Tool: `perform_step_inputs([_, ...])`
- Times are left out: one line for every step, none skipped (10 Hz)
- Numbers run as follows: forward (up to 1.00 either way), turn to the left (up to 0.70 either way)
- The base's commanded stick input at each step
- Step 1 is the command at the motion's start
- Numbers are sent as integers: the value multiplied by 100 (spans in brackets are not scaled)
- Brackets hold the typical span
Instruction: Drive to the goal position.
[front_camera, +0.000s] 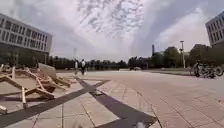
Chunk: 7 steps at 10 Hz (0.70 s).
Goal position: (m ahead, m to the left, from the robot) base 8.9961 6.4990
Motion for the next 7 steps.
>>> perform_step_inputs([70, 9])
perform_step_inputs([70, 0])
perform_step_inputs([70, 0])
perform_step_inputs([70, 0])
perform_step_inputs([70, 0])
perform_step_inputs([70, 0])
perform_step_inputs([70, 0])
